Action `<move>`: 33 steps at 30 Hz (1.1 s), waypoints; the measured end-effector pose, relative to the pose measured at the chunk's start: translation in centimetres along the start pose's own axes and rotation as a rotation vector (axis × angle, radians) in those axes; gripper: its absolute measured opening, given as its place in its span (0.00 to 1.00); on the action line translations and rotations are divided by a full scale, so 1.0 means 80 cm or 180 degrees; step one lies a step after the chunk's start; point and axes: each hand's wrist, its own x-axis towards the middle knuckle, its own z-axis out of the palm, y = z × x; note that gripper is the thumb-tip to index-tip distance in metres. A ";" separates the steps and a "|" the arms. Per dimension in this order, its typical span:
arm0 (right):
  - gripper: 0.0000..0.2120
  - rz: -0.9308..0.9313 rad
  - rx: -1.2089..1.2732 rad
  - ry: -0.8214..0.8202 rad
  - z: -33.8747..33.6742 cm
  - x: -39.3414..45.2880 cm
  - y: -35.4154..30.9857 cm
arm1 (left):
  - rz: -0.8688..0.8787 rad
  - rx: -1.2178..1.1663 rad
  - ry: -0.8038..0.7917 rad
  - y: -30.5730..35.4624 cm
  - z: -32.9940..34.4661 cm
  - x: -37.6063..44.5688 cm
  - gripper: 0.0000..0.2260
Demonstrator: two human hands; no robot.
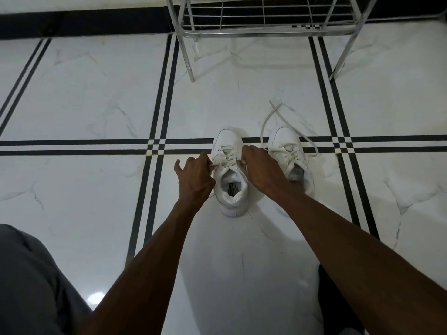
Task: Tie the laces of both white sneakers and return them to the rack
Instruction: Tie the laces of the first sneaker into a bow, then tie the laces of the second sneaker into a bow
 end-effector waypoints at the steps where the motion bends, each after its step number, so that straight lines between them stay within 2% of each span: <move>1: 0.09 0.0102 0.0093 -0.0021 0.003 0.002 -0.001 | -0.0018 -0.0105 -0.0011 0.000 0.000 0.000 0.07; 4: 0.09 0.0628 0.0658 -0.0338 0.004 0.008 -0.001 | -0.0199 -0.0705 -0.0075 -0.001 -0.002 0.001 0.05; 6: 0.10 0.1068 0.1488 -0.0689 0.005 0.008 0.003 | -0.0482 -0.1090 -0.0160 -0.004 -0.003 0.000 0.03; 9: 0.10 0.1680 0.2697 -0.1082 0.010 -0.001 0.003 | -0.0798 -0.1733 -0.0388 -0.016 -0.004 0.002 0.09; 13: 0.17 0.1837 0.3141 -0.0928 0.028 -0.003 -0.005 | -0.0912 -0.2568 -0.0643 -0.028 -0.018 -0.003 0.17; 16: 0.19 0.1769 0.3321 -0.1021 0.035 0.005 -0.024 | -0.0925 -0.2955 -0.0746 -0.037 -0.033 -0.001 0.22; 23: 0.19 0.1501 0.2956 -0.1038 0.038 0.019 -0.056 | -0.0923 -0.2773 -0.0488 -0.055 -0.040 0.000 0.24; 25: 0.18 0.1305 0.2559 -0.0924 0.032 0.018 -0.050 | -0.0792 -0.2295 -0.0157 -0.049 -0.036 0.002 0.23; 29: 0.16 0.1111 0.2141 -0.0513 0.014 0.014 -0.027 | -0.0413 -0.1354 0.0960 -0.015 -0.031 0.004 0.11; 31: 0.12 0.1107 0.2309 -0.0302 -0.002 0.012 -0.016 | -0.0109 -0.1194 0.1165 0.010 -0.029 0.008 0.08; 33: 0.10 0.1084 0.2445 -0.0093 -0.020 0.011 -0.004 | 0.0071 -0.1220 0.1133 0.038 -0.026 0.010 0.07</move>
